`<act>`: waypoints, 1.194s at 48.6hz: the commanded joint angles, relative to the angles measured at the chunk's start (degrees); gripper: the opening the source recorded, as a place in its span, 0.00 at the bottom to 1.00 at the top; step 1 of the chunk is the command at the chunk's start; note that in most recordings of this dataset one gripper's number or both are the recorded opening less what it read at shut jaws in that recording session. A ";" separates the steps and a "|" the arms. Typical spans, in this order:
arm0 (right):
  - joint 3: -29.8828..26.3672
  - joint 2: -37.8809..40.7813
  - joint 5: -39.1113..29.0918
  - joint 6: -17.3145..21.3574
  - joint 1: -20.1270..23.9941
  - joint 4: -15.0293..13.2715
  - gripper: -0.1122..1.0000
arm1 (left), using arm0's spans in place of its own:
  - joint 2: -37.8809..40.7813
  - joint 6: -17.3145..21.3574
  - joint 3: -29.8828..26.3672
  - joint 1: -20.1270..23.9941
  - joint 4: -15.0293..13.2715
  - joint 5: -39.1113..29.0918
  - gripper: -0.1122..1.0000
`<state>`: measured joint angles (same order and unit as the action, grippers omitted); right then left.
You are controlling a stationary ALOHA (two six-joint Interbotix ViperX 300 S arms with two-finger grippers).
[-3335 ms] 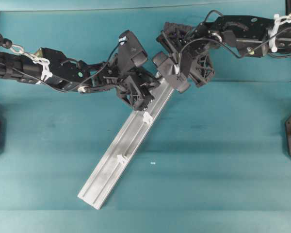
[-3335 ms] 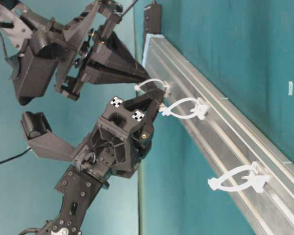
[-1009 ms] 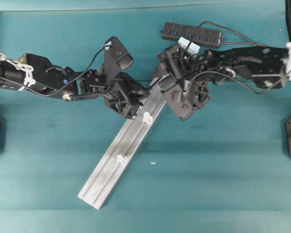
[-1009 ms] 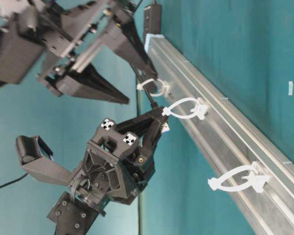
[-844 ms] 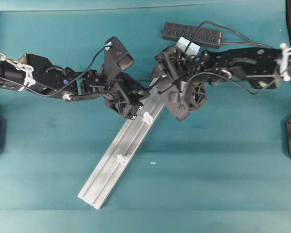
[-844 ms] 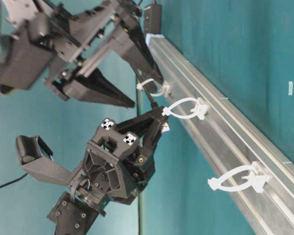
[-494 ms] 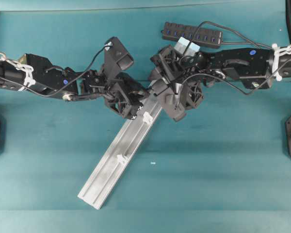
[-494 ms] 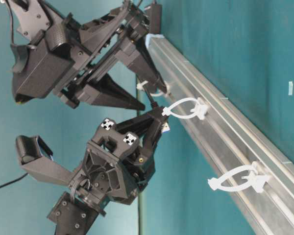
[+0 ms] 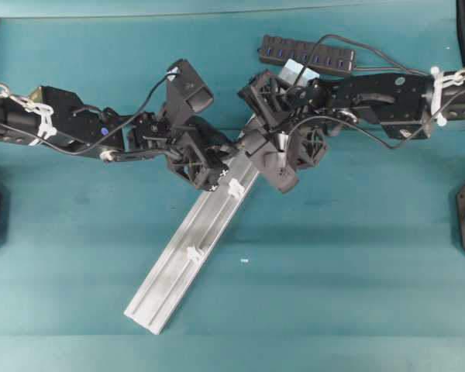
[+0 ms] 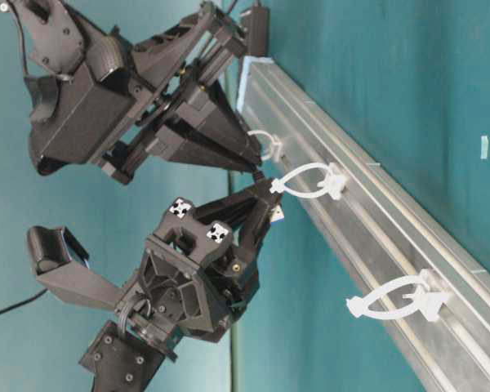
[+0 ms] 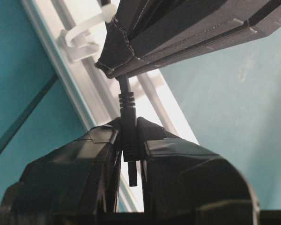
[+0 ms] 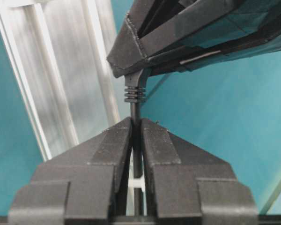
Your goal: Pass the USB cable through three rings with both arms.
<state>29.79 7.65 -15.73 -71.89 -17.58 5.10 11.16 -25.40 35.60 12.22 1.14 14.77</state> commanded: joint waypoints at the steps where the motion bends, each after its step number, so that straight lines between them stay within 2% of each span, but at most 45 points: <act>1: -0.88 0.35 0.35 0.53 0.18 -0.09 0.19 | -1.32 0.09 -0.35 -0.44 0.09 0.26 0.20; 15: -1.23 0.53 -2.72 0.44 0.18 -1.32 0.19 | -1.85 0.09 -0.09 -0.44 0.18 0.35 0.20; 27: -1.67 0.70 -2.81 0.53 -0.09 -1.85 0.19 | -3.78 0.09 1.67 -0.53 0.18 0.26 0.20; 32: -1.93 0.79 -2.99 0.53 -0.26 -1.85 0.19 | -4.83 0.09 2.99 -0.53 0.18 0.26 0.32; 36: -1.93 0.79 -3.08 0.53 -0.53 -1.93 0.19 | -6.42 0.09 4.39 -0.53 0.18 0.26 0.51; 41: -1.93 0.79 -3.25 0.53 -0.88 -1.93 0.19 | -8.79 -0.09 5.98 -0.53 0.18 0.26 0.79; 45: -1.93 0.79 -3.43 0.44 -0.97 -1.93 0.19 | -10.81 -0.97 7.29 -0.62 0.18 0.26 0.94; 47: -1.93 0.70 -3.60 0.26 -0.88 -1.93 0.19 | -11.78 -1.49 8.09 -0.53 0.09 0.18 0.97; 58: -1.67 0.44 -5.19 -0.62 -0.79 -2.55 0.19 | -18.37 -4.39 13.54 -0.62 0.18 0.26 0.93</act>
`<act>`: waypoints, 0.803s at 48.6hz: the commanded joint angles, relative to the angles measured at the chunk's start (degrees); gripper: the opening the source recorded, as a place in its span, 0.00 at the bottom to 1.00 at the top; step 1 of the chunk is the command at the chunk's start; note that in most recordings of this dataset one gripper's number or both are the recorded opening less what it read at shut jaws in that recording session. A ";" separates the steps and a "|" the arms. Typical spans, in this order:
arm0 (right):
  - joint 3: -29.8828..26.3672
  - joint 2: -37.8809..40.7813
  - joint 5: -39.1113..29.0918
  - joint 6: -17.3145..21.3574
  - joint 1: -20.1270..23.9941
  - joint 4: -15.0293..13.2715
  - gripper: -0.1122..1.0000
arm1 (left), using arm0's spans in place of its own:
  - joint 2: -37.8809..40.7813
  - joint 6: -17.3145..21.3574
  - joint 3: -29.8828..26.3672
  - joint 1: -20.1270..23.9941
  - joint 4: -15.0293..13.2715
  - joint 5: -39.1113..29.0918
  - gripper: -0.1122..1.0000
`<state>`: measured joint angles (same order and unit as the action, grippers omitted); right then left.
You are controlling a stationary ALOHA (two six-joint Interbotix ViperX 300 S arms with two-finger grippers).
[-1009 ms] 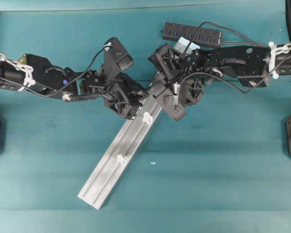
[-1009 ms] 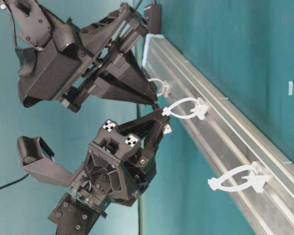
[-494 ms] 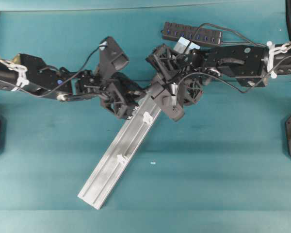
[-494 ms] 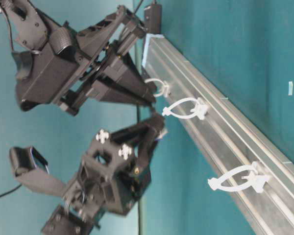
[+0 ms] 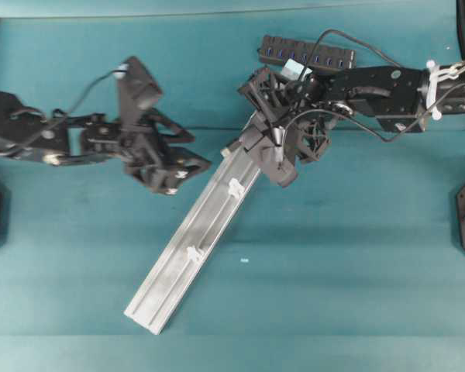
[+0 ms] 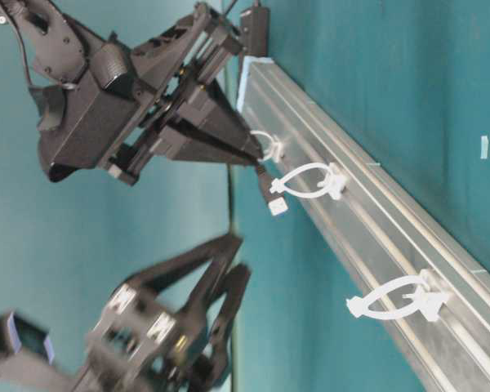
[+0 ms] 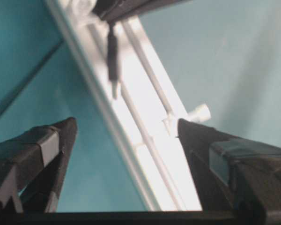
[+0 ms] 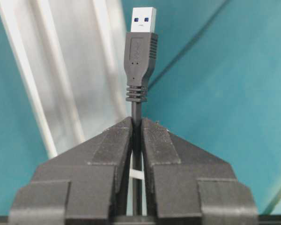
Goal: Pass the USB cable through three rings with both arms.
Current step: 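Release the left gripper and pull the plug toward the second ring with the right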
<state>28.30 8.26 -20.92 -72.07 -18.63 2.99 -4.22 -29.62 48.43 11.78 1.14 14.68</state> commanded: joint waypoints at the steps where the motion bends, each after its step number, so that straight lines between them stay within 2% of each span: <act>1: -0.18 -0.26 0.00 -0.44 0.35 -0.35 0.19 | -3.69 -0.26 1.14 -0.18 0.18 0.26 0.93; 16: 0.09 -0.70 -0.70 -1.23 2.20 -0.44 0.19 | -10.63 -0.35 5.71 -0.53 0.18 0.26 0.93; 39: 1.67 -3.69 -2.11 -1.85 2.72 -0.44 0.19 | -13.27 -0.44 8.00 -0.44 0.18 0.26 0.93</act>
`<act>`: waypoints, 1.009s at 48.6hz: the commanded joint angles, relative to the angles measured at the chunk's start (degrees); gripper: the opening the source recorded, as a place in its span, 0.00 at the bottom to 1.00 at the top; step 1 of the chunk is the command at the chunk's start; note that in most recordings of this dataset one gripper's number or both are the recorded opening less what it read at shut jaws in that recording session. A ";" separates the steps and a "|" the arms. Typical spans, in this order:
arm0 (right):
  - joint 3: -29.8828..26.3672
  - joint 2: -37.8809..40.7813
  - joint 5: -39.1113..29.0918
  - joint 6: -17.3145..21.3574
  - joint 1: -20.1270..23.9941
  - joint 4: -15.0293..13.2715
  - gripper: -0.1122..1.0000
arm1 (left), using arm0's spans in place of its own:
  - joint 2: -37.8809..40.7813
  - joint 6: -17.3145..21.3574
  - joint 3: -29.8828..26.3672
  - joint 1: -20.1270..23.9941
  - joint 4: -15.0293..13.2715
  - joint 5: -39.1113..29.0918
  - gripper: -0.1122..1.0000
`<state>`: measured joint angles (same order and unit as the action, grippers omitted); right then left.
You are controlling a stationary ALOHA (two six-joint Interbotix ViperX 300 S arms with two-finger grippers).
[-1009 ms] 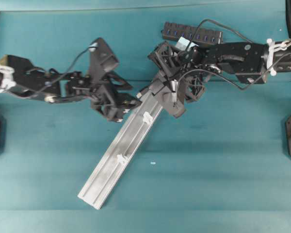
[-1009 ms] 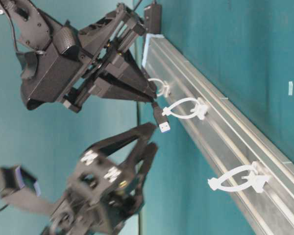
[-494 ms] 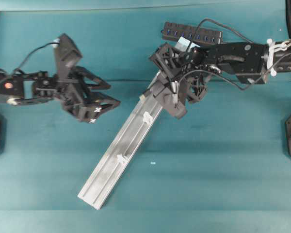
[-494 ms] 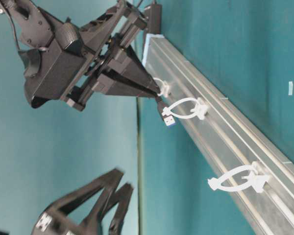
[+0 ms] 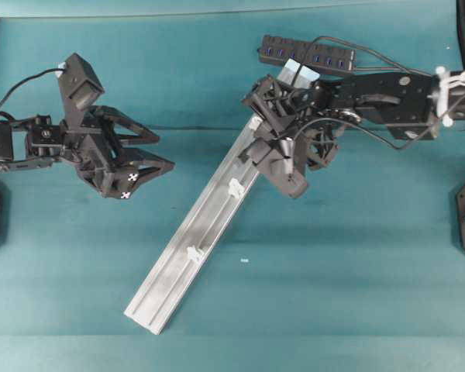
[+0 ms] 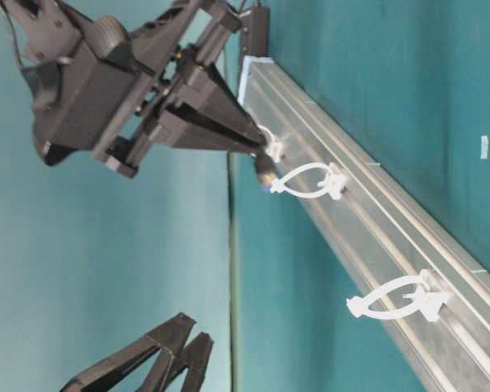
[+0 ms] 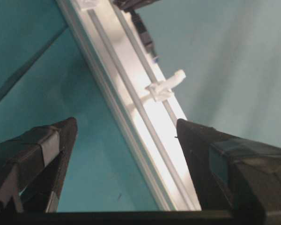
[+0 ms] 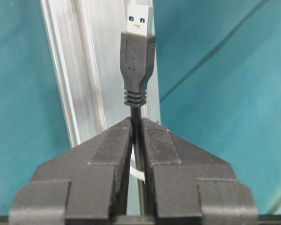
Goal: Pass the USB cable through three rings with both arms.
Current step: 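Release the left gripper and pull the plug toward the second ring with the right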
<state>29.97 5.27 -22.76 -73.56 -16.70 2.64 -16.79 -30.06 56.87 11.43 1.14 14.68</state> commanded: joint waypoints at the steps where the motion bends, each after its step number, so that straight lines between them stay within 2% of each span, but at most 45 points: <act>1: 0.09 -0.70 -0.44 -0.35 0.88 -0.09 0.19 | -0.70 0.00 -0.44 -0.18 0.18 0.26 0.93; 49: -0.09 2.20 0.35 -0.18 3.96 -0.09 0.19 | -0.79 -0.79 -0.53 -0.18 0.18 0.26 0.93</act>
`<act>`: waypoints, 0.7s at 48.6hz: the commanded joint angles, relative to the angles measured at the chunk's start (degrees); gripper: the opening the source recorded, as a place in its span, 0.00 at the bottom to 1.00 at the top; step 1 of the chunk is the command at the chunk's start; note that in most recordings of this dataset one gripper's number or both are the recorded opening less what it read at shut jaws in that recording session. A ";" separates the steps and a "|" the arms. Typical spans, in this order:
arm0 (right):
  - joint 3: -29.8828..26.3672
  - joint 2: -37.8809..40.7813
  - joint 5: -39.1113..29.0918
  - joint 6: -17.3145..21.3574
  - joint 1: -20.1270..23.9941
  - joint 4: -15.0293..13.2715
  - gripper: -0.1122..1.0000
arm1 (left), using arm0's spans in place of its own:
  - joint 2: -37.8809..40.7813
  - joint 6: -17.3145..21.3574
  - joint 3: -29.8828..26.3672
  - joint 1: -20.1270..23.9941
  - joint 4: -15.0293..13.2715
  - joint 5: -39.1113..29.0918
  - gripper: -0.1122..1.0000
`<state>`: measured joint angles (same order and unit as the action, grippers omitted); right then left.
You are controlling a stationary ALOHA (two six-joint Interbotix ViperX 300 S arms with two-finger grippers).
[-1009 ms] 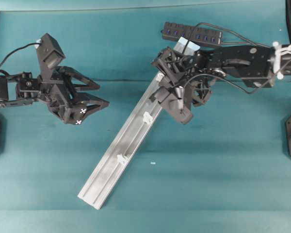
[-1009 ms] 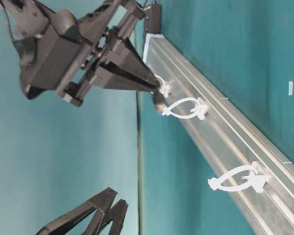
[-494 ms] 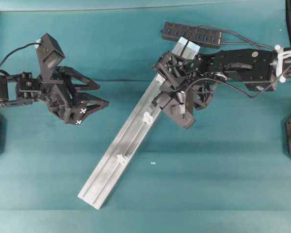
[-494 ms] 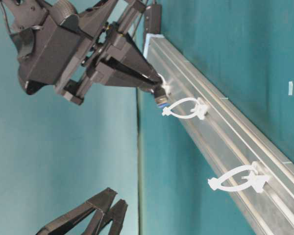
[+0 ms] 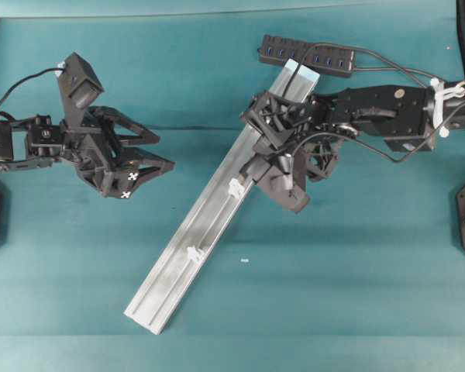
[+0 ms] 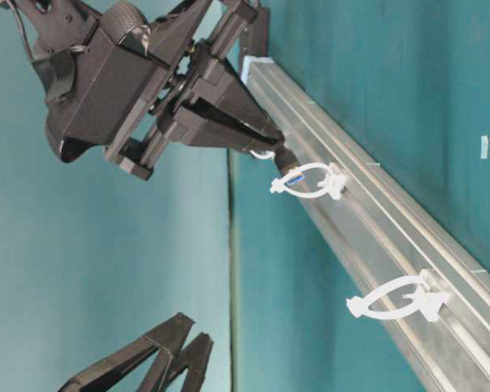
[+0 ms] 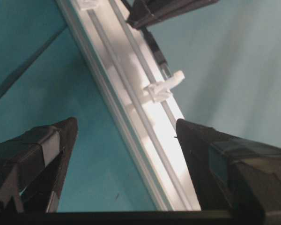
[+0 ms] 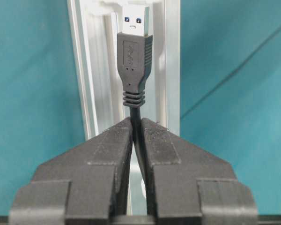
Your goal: Pass the USB cable through three rings with both arms.
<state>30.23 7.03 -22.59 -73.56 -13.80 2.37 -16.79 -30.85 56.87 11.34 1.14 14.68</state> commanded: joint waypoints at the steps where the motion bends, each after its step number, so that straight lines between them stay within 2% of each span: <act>1: -0.44 0.44 0.18 -0.18 1.14 0.18 0.19 | -0.79 0.00 -0.44 -0.09 0.18 0.26 0.93; 19: -0.97 0.70 0.44 0.09 2.55 0.44 0.19 | -0.79 -0.26 -0.79 -0.09 0.18 0.26 0.93; 34: -2.11 1.76 0.79 0.62 3.69 0.62 0.19 | -0.35 -0.44 -1.76 -2.64 0.18 0.62 0.93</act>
<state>28.74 8.26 -22.06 -73.48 -10.81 2.64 -16.88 -31.20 56.34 9.40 1.14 14.77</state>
